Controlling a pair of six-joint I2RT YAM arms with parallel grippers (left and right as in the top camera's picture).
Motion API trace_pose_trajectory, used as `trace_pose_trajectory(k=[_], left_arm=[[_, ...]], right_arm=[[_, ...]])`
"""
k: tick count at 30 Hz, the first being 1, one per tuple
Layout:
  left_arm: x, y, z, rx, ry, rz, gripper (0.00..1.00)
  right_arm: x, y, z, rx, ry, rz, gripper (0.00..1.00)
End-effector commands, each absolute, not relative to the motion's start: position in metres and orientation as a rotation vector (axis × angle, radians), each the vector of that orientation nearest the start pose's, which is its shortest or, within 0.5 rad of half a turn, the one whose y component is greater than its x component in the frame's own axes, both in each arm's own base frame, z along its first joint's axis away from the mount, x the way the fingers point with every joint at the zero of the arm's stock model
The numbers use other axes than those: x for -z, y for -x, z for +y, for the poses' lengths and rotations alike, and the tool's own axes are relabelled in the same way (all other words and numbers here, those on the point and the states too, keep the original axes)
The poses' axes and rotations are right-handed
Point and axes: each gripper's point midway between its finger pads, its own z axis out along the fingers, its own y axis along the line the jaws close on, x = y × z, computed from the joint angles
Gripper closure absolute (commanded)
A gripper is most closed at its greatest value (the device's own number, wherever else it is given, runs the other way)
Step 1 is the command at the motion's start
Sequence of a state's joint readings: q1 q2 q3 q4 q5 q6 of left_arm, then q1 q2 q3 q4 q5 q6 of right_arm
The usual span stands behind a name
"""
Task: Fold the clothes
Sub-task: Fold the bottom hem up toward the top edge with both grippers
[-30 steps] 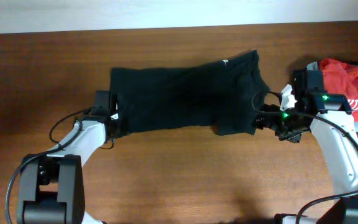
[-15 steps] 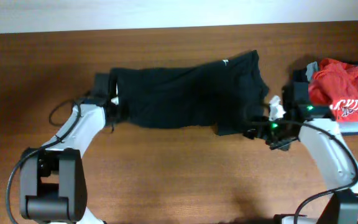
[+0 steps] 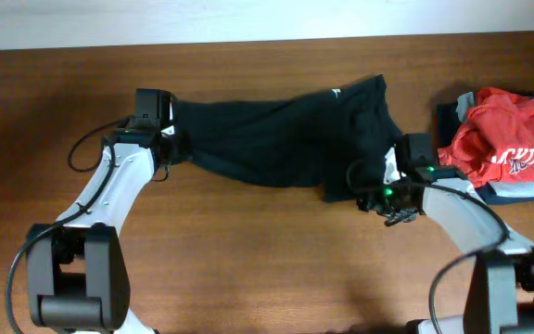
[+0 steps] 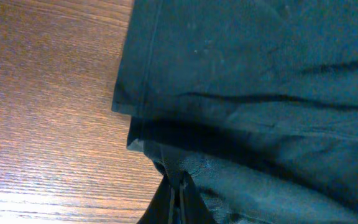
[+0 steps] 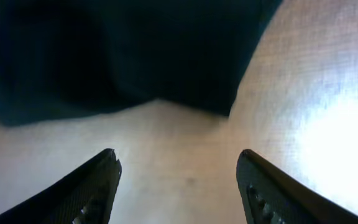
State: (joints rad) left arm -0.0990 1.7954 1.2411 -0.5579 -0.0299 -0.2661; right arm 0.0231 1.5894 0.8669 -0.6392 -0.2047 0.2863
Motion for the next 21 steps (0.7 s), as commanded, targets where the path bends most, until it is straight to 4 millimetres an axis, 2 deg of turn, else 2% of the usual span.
trace_pose_trajectory(k=[1, 6, 12, 14, 17, 19, 21], left_arm=[[-0.075, -0.429, -0.040, 0.089, 0.239, 2.669, 0.99], [-0.074, -0.428, -0.040, 0.088, 0.238, 2.672, 0.99], [-0.074, -0.428, -0.040, 0.088, 0.238, 2.672, 0.99], [-0.074, -0.428, -0.040, 0.088, 0.238, 2.672, 0.99], [-0.074, -0.428, -0.040, 0.087, 0.238, 2.673, 0.99], [-0.074, -0.427, -0.040, 0.087, 0.239, 2.676, 0.99], [-0.073, -0.426, -0.040, 0.085, 0.239, 2.682, 0.99]], right_arm=[[-0.006, -0.300, 0.037, -0.297, -0.396, 2.946, 0.36], [0.009, -0.309, 0.035, -0.283, -0.426, 2.939, 0.39], [0.008, -0.322, 0.033, -0.273, -0.418, 2.888, 0.47], [0.008, -0.323, 0.033, -0.273, -0.419, 2.884, 0.59], [0.006, -0.322, 0.033, -0.277, -0.460, 2.884, 0.96], [0.001, -0.321, 0.033, -0.281, -0.497, 2.886, 0.96], [-0.014, -0.324, 0.033, -0.283, -0.496, 2.881, 0.96]])
